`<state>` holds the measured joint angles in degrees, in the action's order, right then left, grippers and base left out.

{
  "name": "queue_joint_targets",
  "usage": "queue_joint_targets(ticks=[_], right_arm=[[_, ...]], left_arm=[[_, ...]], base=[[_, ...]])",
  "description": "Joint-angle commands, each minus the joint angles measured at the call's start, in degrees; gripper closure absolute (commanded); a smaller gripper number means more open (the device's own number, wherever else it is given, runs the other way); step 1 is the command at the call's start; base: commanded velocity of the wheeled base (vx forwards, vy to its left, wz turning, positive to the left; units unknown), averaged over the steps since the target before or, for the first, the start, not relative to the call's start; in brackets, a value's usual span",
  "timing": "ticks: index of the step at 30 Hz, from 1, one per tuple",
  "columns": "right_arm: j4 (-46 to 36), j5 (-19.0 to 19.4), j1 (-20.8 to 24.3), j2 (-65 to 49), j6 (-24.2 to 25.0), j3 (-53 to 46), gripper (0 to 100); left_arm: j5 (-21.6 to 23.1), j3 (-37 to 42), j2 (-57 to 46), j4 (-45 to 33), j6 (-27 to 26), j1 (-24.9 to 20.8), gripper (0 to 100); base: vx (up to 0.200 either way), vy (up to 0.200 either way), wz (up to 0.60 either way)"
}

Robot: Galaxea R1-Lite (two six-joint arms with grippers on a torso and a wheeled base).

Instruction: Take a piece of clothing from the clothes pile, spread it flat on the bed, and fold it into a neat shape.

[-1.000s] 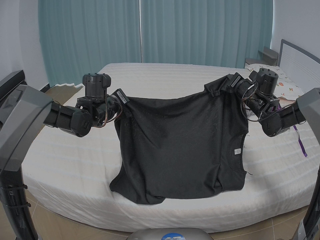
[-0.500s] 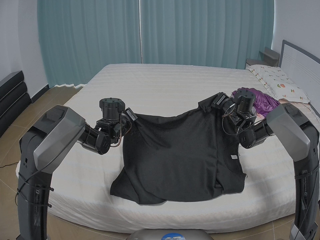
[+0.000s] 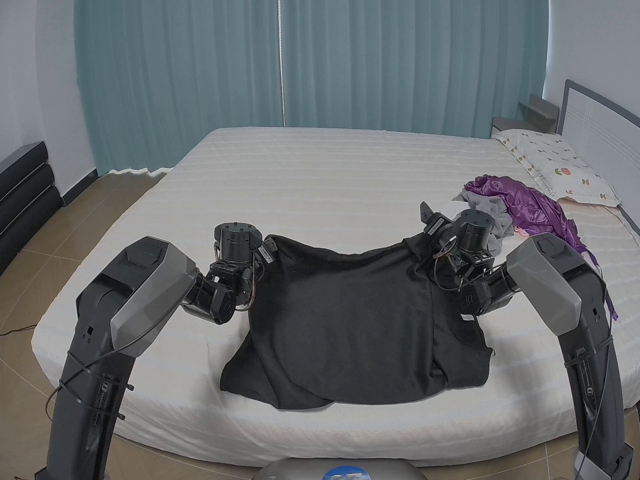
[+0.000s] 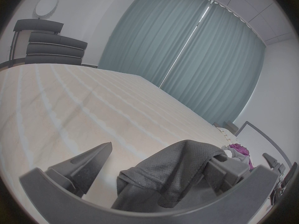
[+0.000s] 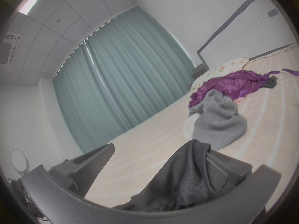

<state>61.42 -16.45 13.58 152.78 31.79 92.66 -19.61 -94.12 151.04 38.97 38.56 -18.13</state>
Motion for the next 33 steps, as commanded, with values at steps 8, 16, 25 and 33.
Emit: queue_joint_targets(ticks=[8,16,25,33], right_arm=[[2.13,5.46,-2.33,-3.02,0.29,-13.65,0],[5.56,8.53,-2.51,-10.75,5.47,-19.01,0],[7.14,11.87,-2.07,-15.24,9.43,-29.56,0],[17.77,12.40,-1.80,-16.73,9.60,-42.39,0]], left_arm=[[5.38,5.97,-6.81,-9.88,0.20,2.13,0],[7.84,10.01,-11.30,-10.06,0.29,3.19,0],[15.57,17.40,-17.62,-10.32,3.28,3.27,0],[18.03,27.41,-23.07,-9.71,4.33,3.45,0]], base=[[0.000,0.000,0.00],[0.000,0.000,0.00],[0.000,0.000,0.00],[0.000,0.000,0.00]])
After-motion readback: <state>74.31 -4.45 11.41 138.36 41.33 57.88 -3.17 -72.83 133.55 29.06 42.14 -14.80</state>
